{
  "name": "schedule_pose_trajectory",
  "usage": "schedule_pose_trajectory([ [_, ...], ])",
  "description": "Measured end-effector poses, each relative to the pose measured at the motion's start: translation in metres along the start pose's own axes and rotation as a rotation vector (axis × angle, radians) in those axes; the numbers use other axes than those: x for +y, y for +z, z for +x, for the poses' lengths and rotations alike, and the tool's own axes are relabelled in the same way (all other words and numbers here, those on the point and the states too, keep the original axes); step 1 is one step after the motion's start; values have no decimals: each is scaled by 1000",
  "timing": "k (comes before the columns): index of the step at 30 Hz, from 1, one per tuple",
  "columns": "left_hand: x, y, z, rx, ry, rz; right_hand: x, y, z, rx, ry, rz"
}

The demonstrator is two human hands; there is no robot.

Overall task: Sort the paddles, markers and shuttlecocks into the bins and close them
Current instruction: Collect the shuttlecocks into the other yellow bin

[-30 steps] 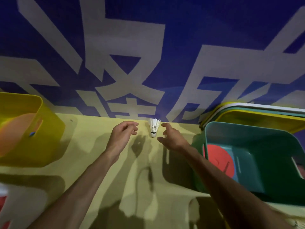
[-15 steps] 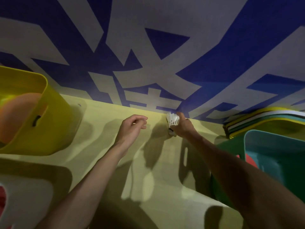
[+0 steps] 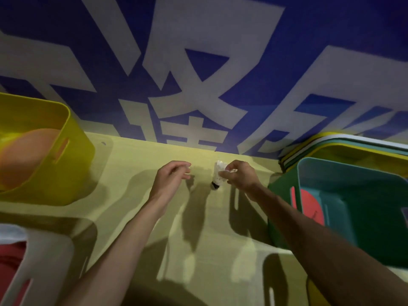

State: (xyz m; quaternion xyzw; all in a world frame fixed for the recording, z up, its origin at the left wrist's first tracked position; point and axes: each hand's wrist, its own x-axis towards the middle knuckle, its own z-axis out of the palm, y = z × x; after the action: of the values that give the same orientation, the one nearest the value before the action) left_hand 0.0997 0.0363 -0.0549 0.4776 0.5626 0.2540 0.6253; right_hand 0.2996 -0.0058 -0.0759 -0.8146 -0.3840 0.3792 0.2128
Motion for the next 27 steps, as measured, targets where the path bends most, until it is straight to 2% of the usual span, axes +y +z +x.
schedule_pose_trajectory([
  [6, 26, 17, -44, -52, 96, 46, -10, -39, -61, 2, -106, 139],
  [12, 45, 47, -100, -57, 212, 66, 11, -89, -115, 7, -248, 222],
  [18, 47, 103, -158, -62, 276, 92, 63, -143, -171, 14, -317, 405],
  [22, 46, 147, -198, -85, 317, 121, 108, -175, -202, 92, -335, 410],
  [27, 42, 192, -237, -121, 361, 163, 165, -210, -238, 99, -312, 460],
])
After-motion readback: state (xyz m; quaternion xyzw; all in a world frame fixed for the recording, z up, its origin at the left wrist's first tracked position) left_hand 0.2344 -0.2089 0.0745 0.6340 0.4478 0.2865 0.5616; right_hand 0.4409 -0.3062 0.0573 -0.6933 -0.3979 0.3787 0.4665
